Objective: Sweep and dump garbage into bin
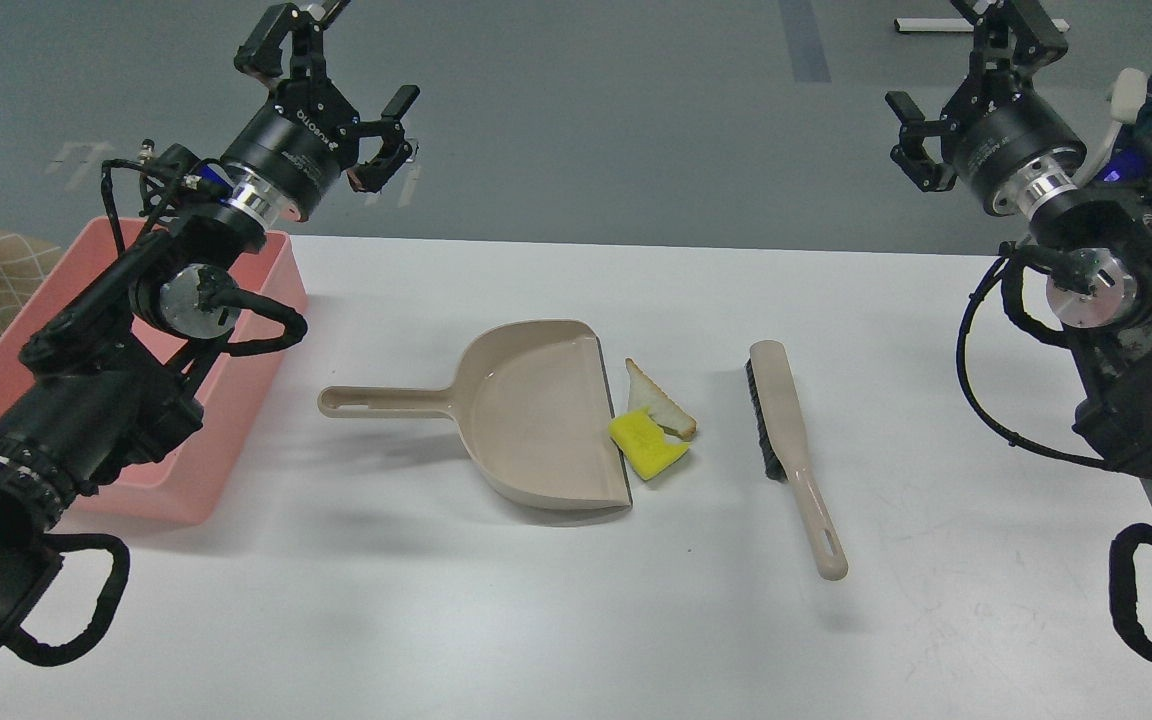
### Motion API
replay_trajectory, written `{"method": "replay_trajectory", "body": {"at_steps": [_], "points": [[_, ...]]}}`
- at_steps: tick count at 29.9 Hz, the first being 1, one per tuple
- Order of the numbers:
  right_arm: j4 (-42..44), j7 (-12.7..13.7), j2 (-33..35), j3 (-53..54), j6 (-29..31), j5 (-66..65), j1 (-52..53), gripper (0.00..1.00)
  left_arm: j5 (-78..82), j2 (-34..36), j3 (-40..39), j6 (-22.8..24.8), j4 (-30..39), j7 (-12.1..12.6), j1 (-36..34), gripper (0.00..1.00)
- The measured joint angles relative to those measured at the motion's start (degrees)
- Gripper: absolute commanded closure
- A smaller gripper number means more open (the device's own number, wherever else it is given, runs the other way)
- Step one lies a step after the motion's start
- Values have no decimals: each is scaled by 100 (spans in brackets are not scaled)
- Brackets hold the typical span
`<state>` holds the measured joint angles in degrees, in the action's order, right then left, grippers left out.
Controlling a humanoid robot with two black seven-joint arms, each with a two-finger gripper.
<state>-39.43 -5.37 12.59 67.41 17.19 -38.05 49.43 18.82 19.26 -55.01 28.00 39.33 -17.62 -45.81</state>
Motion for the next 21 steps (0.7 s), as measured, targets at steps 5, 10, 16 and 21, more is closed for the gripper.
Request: {"method": "replay_trajectory", "body": {"at_steps": [5, 10, 16, 21], "points": [[19, 0, 0, 15, -19, 0, -34, 0, -105, -260, -200, 0, -263, 5, -2, 2], [15, 0, 28, 18, -19, 0, -39, 0, -26, -297, -163, 0, -348, 96, -93, 2], [-47, -113, 22, 18, -19, 152, -147, 0, 14, -305, 224, 0, -281, 257, -187, 2], [-95, -438, 40, 2, -1, 386, -271, 0, 1, -399, 273, 0, -271, 410, -224, 2]]}}
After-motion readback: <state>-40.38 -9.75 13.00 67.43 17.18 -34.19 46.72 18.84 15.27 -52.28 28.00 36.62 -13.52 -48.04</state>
